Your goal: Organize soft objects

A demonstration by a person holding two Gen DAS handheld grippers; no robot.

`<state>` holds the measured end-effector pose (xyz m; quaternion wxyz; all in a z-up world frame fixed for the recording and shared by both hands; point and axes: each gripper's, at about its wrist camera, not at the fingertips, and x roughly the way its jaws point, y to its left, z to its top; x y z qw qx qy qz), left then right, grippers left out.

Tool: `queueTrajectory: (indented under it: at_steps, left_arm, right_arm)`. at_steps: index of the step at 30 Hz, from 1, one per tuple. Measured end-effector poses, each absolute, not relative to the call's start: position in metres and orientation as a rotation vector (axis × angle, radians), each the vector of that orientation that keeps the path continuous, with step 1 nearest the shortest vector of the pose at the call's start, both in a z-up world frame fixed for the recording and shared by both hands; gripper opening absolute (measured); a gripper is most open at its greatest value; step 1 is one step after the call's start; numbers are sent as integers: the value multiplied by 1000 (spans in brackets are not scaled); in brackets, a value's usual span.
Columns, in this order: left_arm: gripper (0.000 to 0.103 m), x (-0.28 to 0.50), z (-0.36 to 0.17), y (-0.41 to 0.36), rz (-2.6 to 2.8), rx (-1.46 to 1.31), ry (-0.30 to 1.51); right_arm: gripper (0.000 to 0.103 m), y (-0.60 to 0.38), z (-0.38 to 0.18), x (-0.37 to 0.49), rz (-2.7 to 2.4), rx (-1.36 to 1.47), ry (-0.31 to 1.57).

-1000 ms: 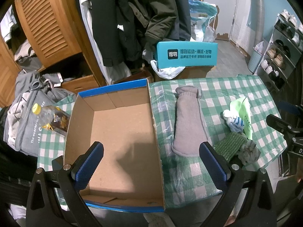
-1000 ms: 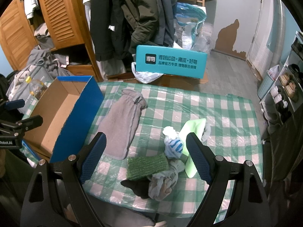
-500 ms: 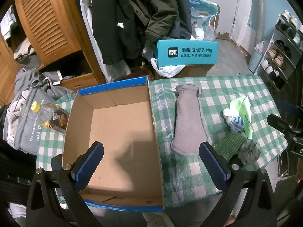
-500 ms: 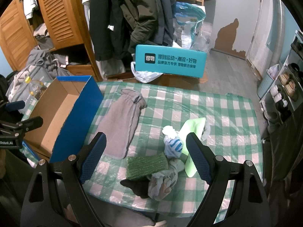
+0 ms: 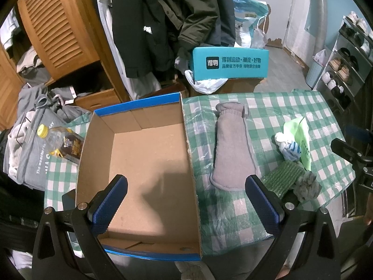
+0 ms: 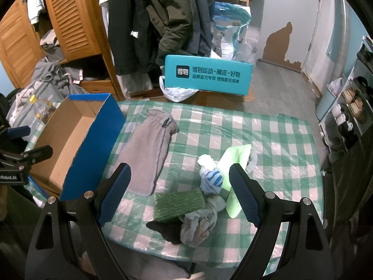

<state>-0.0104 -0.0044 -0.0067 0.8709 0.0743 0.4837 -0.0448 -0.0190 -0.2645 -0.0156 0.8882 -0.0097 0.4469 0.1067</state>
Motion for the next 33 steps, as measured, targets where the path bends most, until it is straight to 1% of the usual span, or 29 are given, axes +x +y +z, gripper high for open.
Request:
queueTrajectory:
  at_steps: [8,18,23,33]
  left_arm:
    - [102,-16,-16,-9,-89,165,1016]
    - [102,-5,-20,-12,-82,182,1044]
    - [102,5,-29,-20,-102,170,1095]
    - [102,18,-50,-52,-136,230,1157]
  right_arm:
    - [85,-265,-18,-20,220,-20,930]
    - [85,-275,-26,-19,205,-20,943]
    - [85,-288,-29,-10,169,-18,947]
    - [85,-317,-40,8,104,4,996]
